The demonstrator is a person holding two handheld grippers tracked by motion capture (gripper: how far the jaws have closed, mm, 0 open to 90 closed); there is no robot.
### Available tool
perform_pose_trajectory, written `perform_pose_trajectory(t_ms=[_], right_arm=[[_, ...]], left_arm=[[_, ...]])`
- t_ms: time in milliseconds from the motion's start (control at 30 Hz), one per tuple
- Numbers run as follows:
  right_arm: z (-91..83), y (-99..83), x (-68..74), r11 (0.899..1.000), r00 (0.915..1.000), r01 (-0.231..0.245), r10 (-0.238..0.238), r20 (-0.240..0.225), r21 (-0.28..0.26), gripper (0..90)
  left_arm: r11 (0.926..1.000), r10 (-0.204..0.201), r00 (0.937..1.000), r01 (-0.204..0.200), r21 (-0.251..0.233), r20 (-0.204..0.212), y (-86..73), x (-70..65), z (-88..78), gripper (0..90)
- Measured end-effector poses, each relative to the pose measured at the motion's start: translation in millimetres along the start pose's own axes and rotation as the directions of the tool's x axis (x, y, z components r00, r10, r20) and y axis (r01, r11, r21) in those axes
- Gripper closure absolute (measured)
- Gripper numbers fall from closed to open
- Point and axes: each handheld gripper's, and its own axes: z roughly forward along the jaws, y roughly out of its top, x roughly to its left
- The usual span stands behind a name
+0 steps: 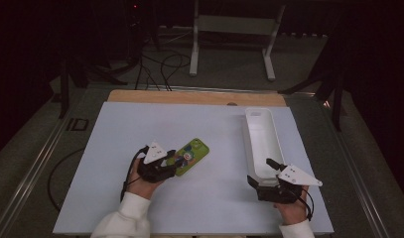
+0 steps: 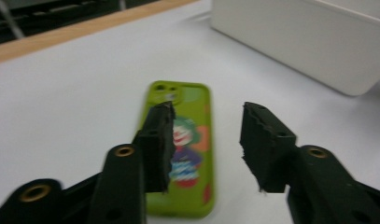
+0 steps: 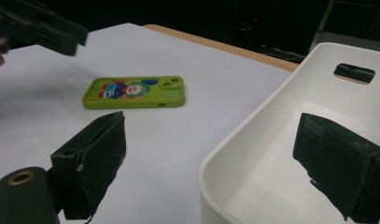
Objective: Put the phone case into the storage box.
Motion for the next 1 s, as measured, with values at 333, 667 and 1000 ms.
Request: perform_pose_trajectory(t_ms=[333, 667, 1000], right_arm=[[3.6, 4.7, -4.1, 1.000, 0.9999, -0.010, 0.010, -0.014, -0.017, 9.5], [4.4, -0.6, -3.9, 0.999, 0.9994, -0.034, 0.034, -0.012, -0.029, 9.5], [1.2, -6.6, -2.3, 0.999, 0.9994, -0.033, 0.033, -0.012, -0.035, 9.5]], left_arm=[[0.9966, -0.016, 0.9910, 0.005, -0.082, -0.133, -20.2, 30.5, -66.0, 14.4], [0.9895, -0.057, 0.9862, 0.035, -0.140, -0.155, -55.7, 47.2, -97.4, 0.0], [0.9873, -0.068, 0.9898, 0.049, -0.151, -0.125, -71.4, 56.6, -109.1, 0.0]])
